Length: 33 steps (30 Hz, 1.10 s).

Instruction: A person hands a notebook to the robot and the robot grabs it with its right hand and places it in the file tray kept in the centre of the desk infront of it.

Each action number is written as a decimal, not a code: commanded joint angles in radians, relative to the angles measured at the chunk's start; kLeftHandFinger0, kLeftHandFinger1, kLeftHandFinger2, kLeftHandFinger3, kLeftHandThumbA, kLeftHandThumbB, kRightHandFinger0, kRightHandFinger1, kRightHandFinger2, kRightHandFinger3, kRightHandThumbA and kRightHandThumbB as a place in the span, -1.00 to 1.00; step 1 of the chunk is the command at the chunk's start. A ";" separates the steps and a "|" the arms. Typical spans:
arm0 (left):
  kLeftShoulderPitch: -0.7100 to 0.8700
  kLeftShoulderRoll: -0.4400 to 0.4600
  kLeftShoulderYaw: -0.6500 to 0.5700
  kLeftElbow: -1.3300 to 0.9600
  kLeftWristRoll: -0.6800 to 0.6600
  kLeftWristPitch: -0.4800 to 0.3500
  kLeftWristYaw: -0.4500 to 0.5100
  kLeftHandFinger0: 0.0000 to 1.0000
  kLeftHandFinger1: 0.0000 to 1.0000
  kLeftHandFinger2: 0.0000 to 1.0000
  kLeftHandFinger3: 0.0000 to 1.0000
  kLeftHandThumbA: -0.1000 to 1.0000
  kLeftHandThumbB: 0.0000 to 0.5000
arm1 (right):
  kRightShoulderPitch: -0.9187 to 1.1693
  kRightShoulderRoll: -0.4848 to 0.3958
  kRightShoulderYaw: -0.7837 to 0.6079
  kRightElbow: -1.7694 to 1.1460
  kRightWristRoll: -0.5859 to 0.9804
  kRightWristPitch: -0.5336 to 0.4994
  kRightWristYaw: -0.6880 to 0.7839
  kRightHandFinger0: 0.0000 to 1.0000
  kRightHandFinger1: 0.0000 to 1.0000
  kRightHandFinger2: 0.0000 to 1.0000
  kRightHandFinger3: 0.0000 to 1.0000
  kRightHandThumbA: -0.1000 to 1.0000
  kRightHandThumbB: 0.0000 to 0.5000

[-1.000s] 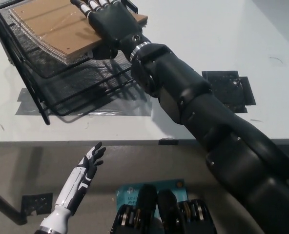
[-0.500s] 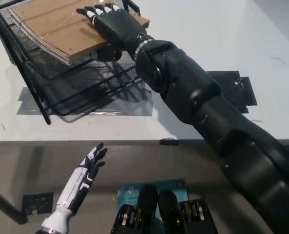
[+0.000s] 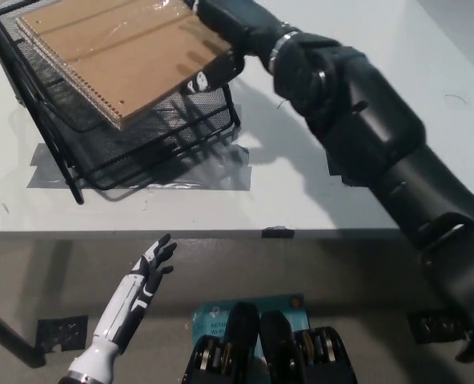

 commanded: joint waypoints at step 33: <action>-0.036 0.009 0.018 0.010 -0.003 -0.064 0.015 1.00 1.00 1.00 1.00 1.00 1.00 | 0.889 -0.372 -0.497 -1.630 1.108 0.025 -0.043 1.00 1.00 1.00 1.00 0.69 1.00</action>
